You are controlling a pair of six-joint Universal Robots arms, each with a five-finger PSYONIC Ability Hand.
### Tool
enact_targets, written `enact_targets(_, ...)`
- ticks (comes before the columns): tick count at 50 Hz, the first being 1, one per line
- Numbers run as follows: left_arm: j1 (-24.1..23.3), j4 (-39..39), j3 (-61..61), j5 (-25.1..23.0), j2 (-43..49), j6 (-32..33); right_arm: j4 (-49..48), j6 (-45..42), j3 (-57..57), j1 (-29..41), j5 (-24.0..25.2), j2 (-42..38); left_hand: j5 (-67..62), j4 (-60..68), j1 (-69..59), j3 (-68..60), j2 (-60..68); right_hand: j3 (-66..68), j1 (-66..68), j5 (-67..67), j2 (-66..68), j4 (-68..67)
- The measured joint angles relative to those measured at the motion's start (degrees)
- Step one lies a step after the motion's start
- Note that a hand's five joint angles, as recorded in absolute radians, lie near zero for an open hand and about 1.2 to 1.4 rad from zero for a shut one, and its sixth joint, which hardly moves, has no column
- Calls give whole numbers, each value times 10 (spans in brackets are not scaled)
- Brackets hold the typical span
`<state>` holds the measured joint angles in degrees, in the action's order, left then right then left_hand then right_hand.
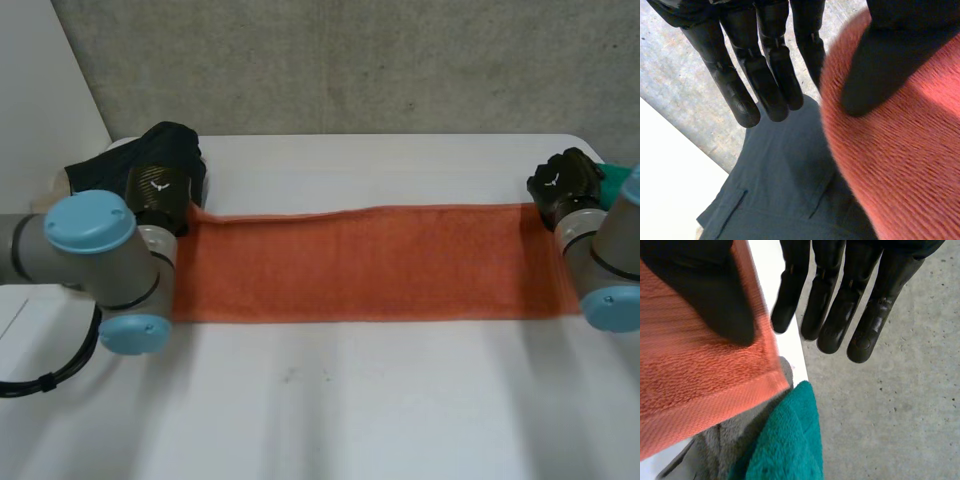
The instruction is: Fold the laundry.
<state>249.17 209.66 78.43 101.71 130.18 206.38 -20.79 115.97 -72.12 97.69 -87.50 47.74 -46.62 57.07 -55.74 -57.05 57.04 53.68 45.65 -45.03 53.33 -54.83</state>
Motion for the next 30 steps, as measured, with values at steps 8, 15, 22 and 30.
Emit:
enact_targets(8,-13,2,-43,-7,38,2,-40,14,35,7,-15,-41,438,-448,436,444,-446,-415,-341,412,-405,411)
enact_targets(15,-32,-5,-6,-11,-2,0,-37,107,-18,11,-7,32,438,-450,436,445,-448,-415,-341,412,-405,411)
enact_targets(22,-34,-5,86,-13,-90,-5,66,202,-105,-12,73,150,438,-450,436,445,-449,-415,-341,412,-405,411)
enact_targets(30,-37,2,177,-17,-159,-7,198,218,-176,-79,145,200,438,-450,436,445,-450,-397,-338,404,-398,410)
